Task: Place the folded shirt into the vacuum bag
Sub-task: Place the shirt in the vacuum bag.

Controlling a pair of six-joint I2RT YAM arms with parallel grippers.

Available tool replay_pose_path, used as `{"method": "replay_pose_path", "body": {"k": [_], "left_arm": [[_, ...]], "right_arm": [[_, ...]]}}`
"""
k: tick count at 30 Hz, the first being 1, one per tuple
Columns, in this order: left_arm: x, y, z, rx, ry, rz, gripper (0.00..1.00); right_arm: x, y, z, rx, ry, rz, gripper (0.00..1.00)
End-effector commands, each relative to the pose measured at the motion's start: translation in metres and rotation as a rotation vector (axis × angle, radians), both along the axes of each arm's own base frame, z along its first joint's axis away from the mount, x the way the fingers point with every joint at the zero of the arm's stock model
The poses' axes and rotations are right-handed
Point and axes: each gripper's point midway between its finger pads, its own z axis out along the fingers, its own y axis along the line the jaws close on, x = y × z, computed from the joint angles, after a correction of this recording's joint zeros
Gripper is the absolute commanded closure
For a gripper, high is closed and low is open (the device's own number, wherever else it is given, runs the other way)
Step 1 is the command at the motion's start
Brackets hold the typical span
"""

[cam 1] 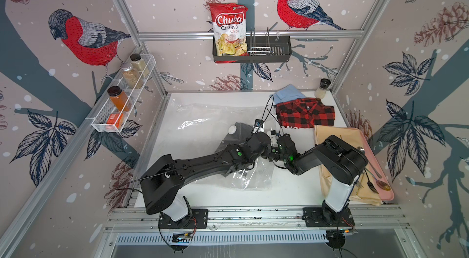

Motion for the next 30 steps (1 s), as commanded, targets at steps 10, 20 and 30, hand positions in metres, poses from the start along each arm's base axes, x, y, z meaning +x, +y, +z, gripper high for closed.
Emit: {"method": "replay_pose_path", "body": {"k": [10,20,30], "left_arm": [[-0.006,-0.007,0.046,-0.113,-0.067,-0.062,1.0],[-0.003,0.002,0.083,-0.131,-0.18,-0.056,1.0],[-0.027,-0.018,0.111,-0.221,-0.213,-0.189,1.0]], "right_arm": [[0.023,0.05,0.008,0.059,-0.022,0.041,1.0],[0.017,0.06,0.002,0.007,-0.027,0.078,1.0],[0.048,0.09,0.021,0.05,-0.088,0.066,1.0]]}}
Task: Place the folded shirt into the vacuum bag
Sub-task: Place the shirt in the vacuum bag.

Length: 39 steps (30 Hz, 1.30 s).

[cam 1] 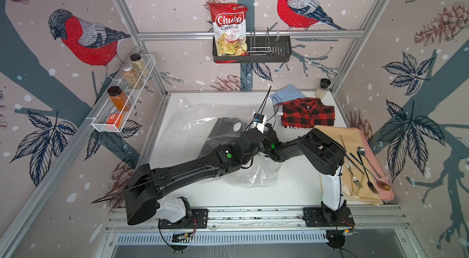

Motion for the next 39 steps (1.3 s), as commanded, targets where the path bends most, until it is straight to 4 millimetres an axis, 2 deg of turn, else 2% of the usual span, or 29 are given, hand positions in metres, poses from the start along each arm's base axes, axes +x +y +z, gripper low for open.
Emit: {"method": "replay_pose_path", "body": {"k": [1,9,27,39], "left_arm": [[-0.008,-0.01,0.026,-0.077,-0.052,-0.054,1.0],[-0.016,-0.006,0.04,-0.109,-0.065,-0.061,1.0],[-0.024,-0.007,0.053,-0.139,-0.078,-0.077,1.0],[-0.026,-0.007,0.059,-0.151,-0.09,-0.088,1.0]], "right_arm": [[0.01,0.008,0.004,0.025,-0.023,-0.012,1.0],[0.022,0.033,0.005,0.066,-0.012,-0.019,1.0],[0.052,0.085,-0.004,0.055,0.023,-0.053,1.0],[0.062,0.122,-0.03,0.037,0.077,-0.031,1.0]]}}
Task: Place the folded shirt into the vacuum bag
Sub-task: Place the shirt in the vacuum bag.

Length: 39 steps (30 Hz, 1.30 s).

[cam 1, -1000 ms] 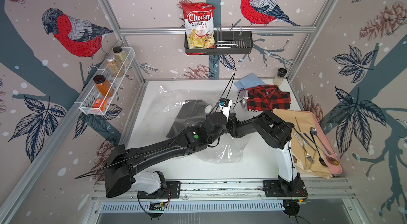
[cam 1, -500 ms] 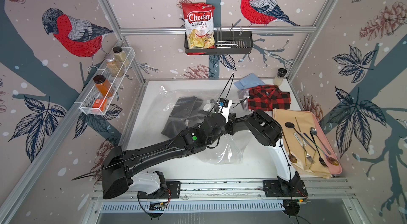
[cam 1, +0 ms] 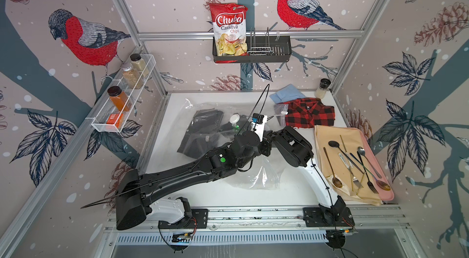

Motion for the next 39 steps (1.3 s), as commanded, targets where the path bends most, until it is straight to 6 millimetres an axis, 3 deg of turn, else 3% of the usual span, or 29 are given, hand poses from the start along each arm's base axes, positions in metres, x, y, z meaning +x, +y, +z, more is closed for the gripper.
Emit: {"method": "replay_pose_path", "body": {"k": [1,13,26,28,31,35,39], "left_arm": [[-0.002,-0.006,0.023,-0.072,-0.038,-0.028,1.0],[-0.006,-0.01,0.024,-0.085,-0.034,-0.048,1.0],[-0.007,-0.008,0.021,-0.081,-0.033,-0.038,1.0],[-0.006,-0.004,0.019,-0.079,-0.032,-0.017,1.0],[-0.003,0.003,0.015,-0.072,-0.028,0.019,1.0],[0.003,0.009,0.006,-0.042,-0.025,0.066,1.0],[0.008,0.016,0.005,-0.028,-0.038,0.105,1.0]], "right_arm": [[0.0,0.008,-0.005,-0.004,0.029,-0.003,1.0],[0.003,0.039,-0.014,0.035,0.056,-0.02,1.0],[0.007,0.058,-0.006,0.07,0.023,0.005,0.99],[0.008,0.056,-0.002,0.064,0.008,0.013,0.94],[0.009,0.053,0.007,0.023,-0.02,0.027,0.77],[0.006,0.045,0.016,-0.042,-0.035,0.052,0.61],[-0.002,0.027,0.011,-0.111,-0.006,0.076,0.53]]}}
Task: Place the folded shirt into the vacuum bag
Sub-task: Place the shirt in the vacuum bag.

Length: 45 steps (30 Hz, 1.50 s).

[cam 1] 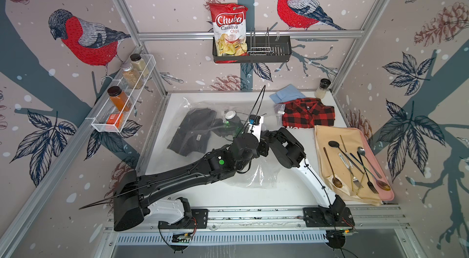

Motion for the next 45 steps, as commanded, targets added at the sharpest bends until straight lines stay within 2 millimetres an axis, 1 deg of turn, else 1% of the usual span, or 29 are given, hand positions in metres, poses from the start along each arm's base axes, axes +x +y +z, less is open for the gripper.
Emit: {"method": "replay_pose_path", "body": {"k": [1,2,3,5,8,10,13,15,20,27,38,41,45], "left_arm": [[0.006,0.005,0.01,-0.03,-0.028,0.041,1.0],[0.008,0.006,0.009,-0.026,-0.03,0.049,1.0],[0.009,0.009,-0.001,-0.002,-0.023,0.061,1.0],[0.013,0.014,-0.007,0.01,-0.021,0.08,1.0],[0.016,0.018,-0.014,0.024,-0.016,0.098,1.0],[0.02,0.022,-0.018,0.035,-0.014,0.113,1.0],[0.024,0.026,-0.024,0.048,-0.009,0.127,1.0],[0.027,0.027,-0.029,0.052,-0.001,0.134,1.0],[0.033,0.029,-0.041,0.078,0.012,0.148,1.0],[0.041,0.028,-0.062,0.106,0.043,0.153,1.0],[0.049,0.023,-0.079,0.135,0.064,0.148,1.0],[0.052,0.024,-0.082,0.144,0.068,0.156,1.0],[0.057,0.024,-0.086,0.172,0.072,0.18,1.0]], "right_arm": [[-0.012,-0.015,-0.008,-0.081,0.006,0.045,0.51],[-0.016,-0.021,-0.008,-0.091,0.008,0.054,0.5],[-0.02,-0.027,-0.008,-0.101,0.011,0.063,0.49],[-0.029,-0.039,-0.011,-0.126,0.014,0.087,0.48],[-0.042,-0.066,-0.014,-0.158,0.011,0.093,0.46],[-0.049,-0.086,-0.012,-0.173,0.004,0.09,0.45],[-0.06,-0.109,-0.005,-0.179,-0.022,0.092,0.43],[-0.068,-0.119,0.001,-0.17,-0.042,0.105,0.41],[-0.085,-0.146,0.009,-0.169,-0.066,0.111,0.4],[-0.096,-0.181,0.02,-0.154,-0.081,0.084,0.39],[-0.103,-0.216,0.057,-0.011,-0.129,0.055,0.35],[-0.104,-0.231,0.06,-0.019,-0.133,0.029,0.35],[-0.107,-0.251,0.061,-0.075,-0.159,-0.011,0.35]]}}
